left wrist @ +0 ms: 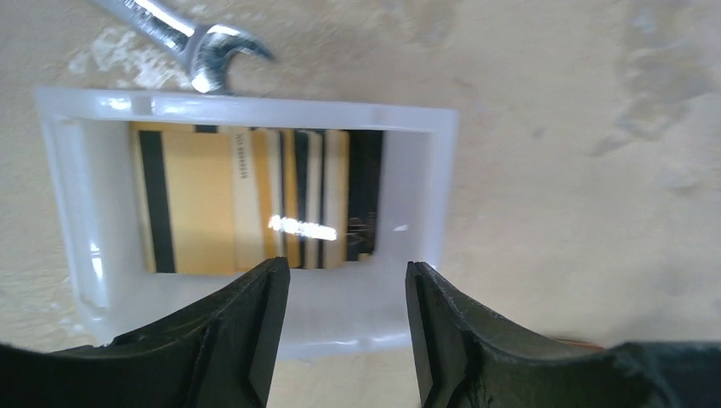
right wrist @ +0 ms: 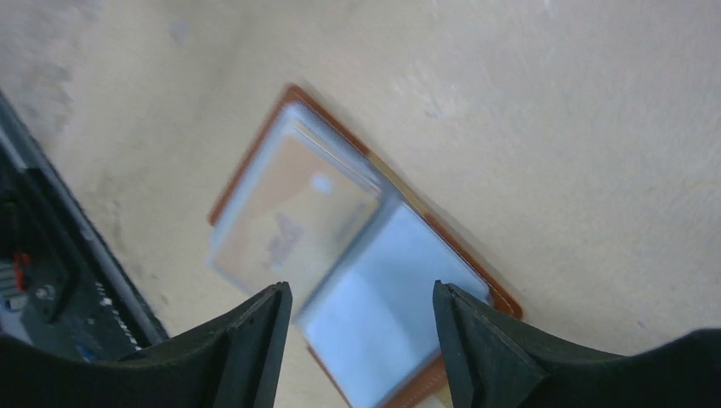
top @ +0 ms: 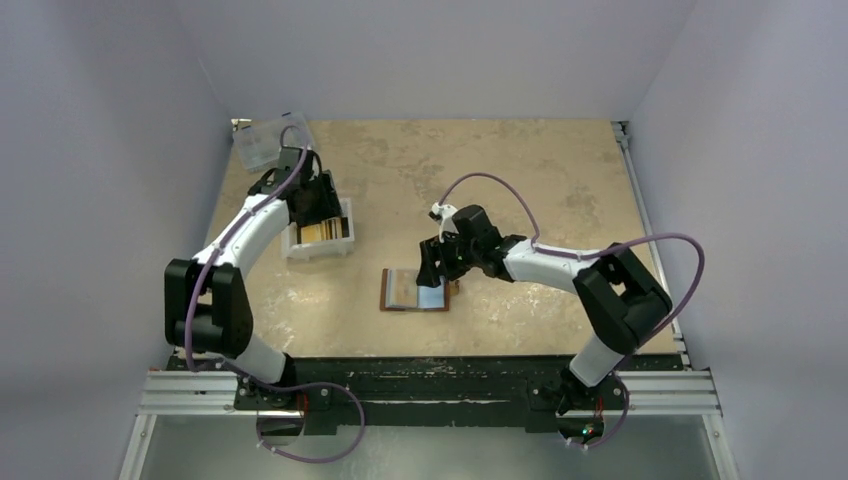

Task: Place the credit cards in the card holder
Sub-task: Pick up the credit card from the storage box.

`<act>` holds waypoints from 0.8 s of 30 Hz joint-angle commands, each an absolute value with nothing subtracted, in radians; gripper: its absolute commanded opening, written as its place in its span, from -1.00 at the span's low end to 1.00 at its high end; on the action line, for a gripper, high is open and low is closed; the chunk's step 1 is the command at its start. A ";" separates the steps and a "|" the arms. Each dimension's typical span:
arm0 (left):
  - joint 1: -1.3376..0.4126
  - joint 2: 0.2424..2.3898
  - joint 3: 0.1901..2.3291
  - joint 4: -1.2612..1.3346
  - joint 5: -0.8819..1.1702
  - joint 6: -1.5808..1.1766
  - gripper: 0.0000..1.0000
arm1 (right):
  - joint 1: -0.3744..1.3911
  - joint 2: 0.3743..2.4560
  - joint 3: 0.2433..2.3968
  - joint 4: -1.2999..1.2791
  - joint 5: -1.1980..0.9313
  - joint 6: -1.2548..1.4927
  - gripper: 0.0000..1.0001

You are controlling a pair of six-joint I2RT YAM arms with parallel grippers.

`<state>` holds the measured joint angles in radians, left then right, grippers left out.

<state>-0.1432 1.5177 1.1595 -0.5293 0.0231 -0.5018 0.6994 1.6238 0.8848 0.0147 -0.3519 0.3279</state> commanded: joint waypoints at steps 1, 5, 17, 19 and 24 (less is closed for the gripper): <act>-0.141 1.589 1.194 -0.605 -0.137 -0.387 0.13 | 0.674 1.696 0.849 -0.019 -0.297 0.300 0.37; -0.141 1.629 1.206 -0.617 -0.203 -0.362 0.14 | 0.643 1.689 0.837 -0.067 -0.139 0.354 0.32; -0.140 1.821 1.229 -0.563 -0.236 -0.336 0.43 | 0.502 1.640 0.839 -0.134 -0.011 0.379 0.39; -0.140 1.855 1.231 -0.557 -0.245 -0.348 0.45 | 0.490 1.635 0.846 -0.142 -0.009 0.367 0.39; -0.140 1.904 1.215 -0.545 -0.256 -0.356 0.32 | 0.483 1.557 0.864 -0.152 -0.011 0.335 0.41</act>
